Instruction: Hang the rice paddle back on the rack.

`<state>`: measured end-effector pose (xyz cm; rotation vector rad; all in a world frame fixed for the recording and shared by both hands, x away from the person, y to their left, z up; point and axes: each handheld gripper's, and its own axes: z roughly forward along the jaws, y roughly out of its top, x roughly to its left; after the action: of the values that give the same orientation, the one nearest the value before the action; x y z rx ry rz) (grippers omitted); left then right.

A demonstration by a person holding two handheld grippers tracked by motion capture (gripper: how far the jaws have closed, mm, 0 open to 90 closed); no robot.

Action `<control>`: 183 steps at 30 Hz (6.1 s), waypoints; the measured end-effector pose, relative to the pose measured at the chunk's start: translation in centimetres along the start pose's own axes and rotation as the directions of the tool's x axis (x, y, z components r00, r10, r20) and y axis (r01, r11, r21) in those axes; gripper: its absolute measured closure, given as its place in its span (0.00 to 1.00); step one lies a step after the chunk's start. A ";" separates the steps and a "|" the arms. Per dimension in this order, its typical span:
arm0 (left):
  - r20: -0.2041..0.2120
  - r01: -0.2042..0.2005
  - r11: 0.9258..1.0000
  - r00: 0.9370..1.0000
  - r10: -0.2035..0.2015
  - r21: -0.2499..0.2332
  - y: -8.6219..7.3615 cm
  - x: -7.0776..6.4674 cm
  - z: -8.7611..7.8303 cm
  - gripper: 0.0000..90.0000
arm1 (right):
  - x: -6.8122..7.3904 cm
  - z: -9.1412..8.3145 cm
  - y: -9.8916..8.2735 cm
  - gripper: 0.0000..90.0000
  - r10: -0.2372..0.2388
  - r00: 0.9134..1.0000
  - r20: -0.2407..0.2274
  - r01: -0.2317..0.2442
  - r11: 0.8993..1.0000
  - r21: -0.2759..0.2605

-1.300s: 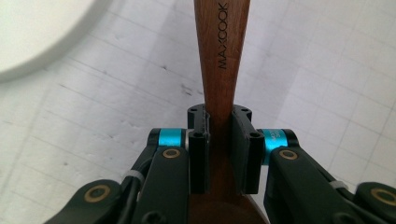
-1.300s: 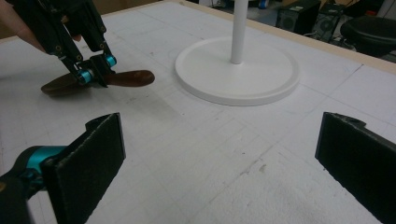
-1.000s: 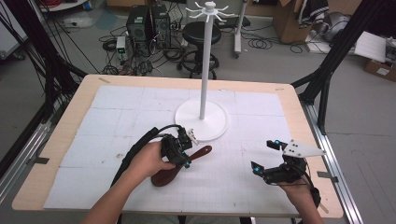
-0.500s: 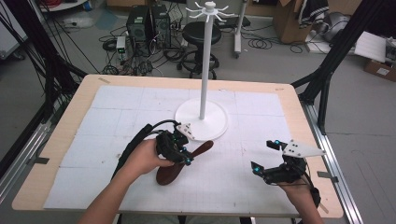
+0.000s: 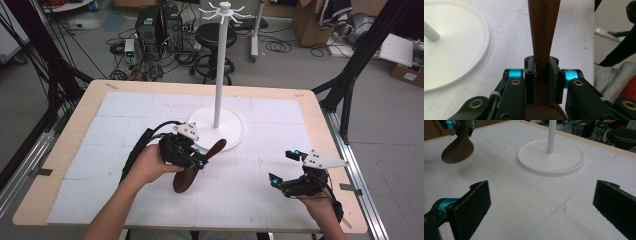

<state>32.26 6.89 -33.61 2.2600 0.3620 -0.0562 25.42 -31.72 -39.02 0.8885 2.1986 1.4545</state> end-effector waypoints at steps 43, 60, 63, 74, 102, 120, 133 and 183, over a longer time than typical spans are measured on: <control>0.024 0.059 0.930 0.998 -0.054 -0.364 2.0 3.4 -9.1 0.87 | -0.1 0.0 0.0 0.01 0.000 1.000 -0.003 0.000 1.000 0.000; -0.024 0.050 0.907 0.997 -0.066 -0.419 4.5 4.4 -11.5 0.87 | -0.1 0.0 -0.1 0.01 0.000 1.000 -0.002 0.000 1.000 0.002; -0.032 0.047 0.905 0.997 -0.067 -0.423 4.7 4.6 -11.8 0.87 | -0.1 0.0 -0.1 0.01 0.001 1.000 -0.003 -0.001 1.000 0.001; -0.048 0.042 0.901 0.996 -0.069 -0.432 6.2 5.4 -12.9 0.87 | -0.1 0.0 -0.1 0.01 -0.001 1.000 -0.004 0.001 1.000 0.002; -0.087 0.016 0.893 0.994 -0.062 -0.450 10.1 7.3 -15.1 0.87 | -0.2 -0.1 -0.2 0.01 0.006 1.000 -0.006 -0.007 1.000 -0.001; -0.103 0.031 0.902 0.991 -0.083 -0.431 11.8 9.3 -14.7 0.87 | -0.3 -0.1 -0.2 0.01 0.015 1.000 -0.010 -0.015 1.000 -0.004; -0.092 0.047 0.901 0.991 -0.096 -0.432 12.9 10.1 -14.2 0.87 | -0.3 0.0 -0.2 0.01 0.014 1.000 -0.014 -0.014 1.000 -0.001; -0.117 0.049 0.898 0.987 -0.111 -0.437 13.7 11.3 -12.2 0.86 | -0.3 0.0 -0.2 0.01 0.015 1.000 -0.022 -0.015 1.000 0.003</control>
<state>45.90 10.28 -17.32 1.8099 0.4905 0.1301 25.57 -31.94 -39.25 0.8960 2.2146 1.4754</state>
